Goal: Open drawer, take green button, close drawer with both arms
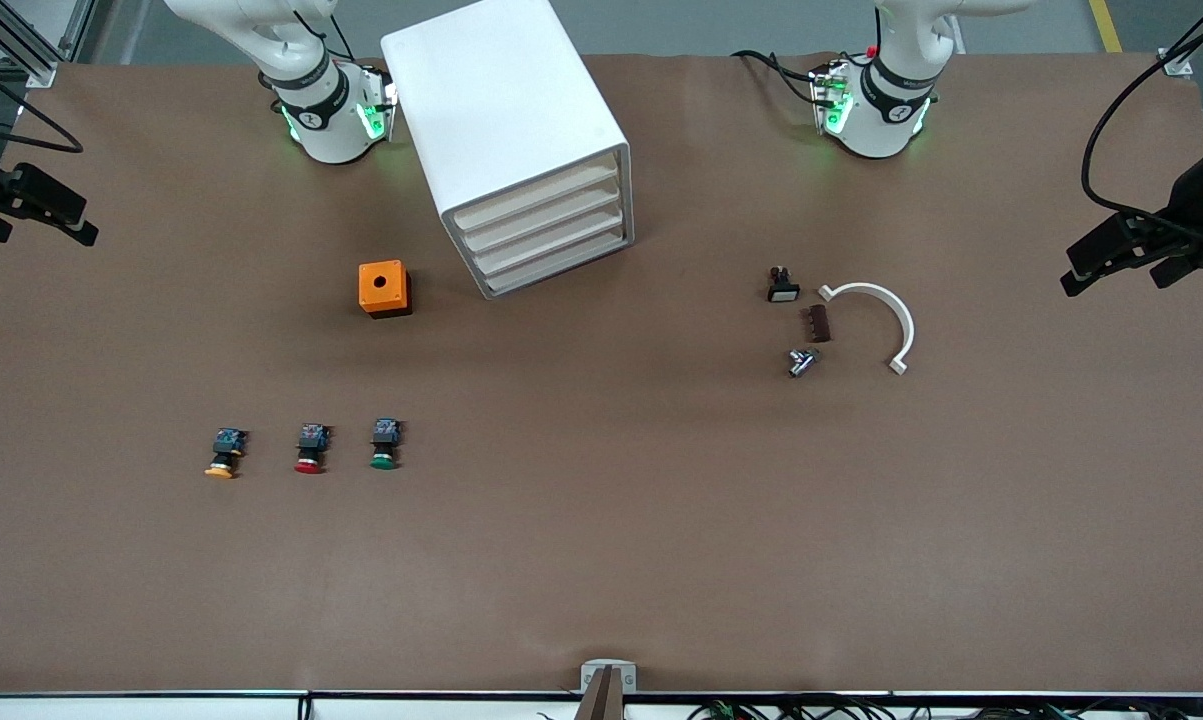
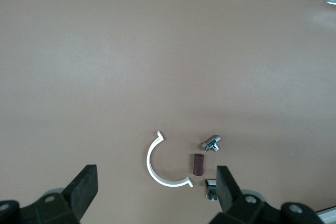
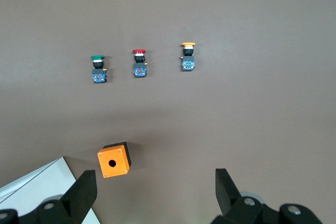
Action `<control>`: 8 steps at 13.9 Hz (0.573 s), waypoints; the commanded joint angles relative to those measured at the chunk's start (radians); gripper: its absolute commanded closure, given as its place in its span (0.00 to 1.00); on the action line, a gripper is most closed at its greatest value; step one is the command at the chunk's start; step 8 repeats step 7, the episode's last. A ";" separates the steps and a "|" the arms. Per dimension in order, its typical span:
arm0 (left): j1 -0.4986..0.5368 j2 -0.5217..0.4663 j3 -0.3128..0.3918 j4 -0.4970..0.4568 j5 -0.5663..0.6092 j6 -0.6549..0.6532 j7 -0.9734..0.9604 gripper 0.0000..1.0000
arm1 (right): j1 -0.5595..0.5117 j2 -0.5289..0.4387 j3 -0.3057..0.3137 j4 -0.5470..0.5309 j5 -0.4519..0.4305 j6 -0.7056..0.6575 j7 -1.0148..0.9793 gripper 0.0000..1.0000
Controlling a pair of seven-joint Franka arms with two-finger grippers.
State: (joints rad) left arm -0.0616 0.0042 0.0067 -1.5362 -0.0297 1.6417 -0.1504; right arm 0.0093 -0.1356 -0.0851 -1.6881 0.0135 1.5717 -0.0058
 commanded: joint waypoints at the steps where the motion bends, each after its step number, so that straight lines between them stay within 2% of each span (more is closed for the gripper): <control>1: -0.006 0.002 0.004 0.016 0.020 -0.016 0.018 0.00 | -0.006 -0.022 0.007 -0.013 -0.013 -0.006 -0.006 0.00; 8: -0.007 0.007 0.004 0.016 0.020 -0.016 0.012 0.00 | -0.006 -0.022 0.007 -0.013 -0.015 -0.004 -0.006 0.00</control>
